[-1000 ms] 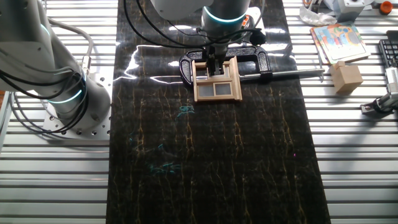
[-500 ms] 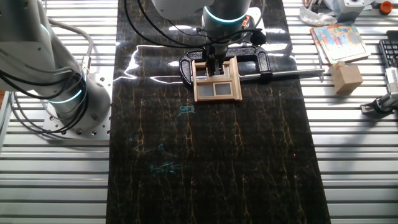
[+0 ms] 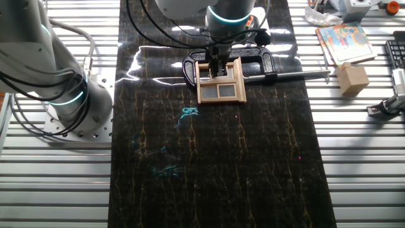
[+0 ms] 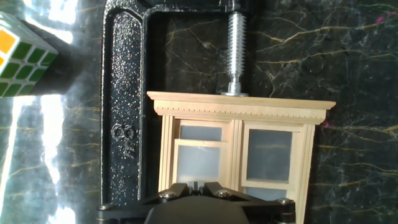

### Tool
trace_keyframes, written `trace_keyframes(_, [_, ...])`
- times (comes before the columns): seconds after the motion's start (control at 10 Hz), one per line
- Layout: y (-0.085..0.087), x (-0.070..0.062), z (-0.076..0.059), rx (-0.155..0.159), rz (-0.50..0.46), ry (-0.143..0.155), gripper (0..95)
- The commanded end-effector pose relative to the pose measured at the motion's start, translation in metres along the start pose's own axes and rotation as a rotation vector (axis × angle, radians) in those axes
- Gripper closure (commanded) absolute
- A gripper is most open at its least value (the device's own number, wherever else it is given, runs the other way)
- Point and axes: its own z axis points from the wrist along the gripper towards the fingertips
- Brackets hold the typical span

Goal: Close a sliding window

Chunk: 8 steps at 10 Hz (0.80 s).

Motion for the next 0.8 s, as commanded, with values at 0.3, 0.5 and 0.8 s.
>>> trace_keyframes(0.3, [0.0009,0.0028,0.001,0.0,-0.001,0.002,95.0])
trace_keyframes(0.5, [0.0012,0.0034,0.0008,0.0,-0.001,0.003,95.0])
trace_keyframes(0.8, [0.0021,0.0063,0.0014,-0.001,-0.002,0.01,95.0])
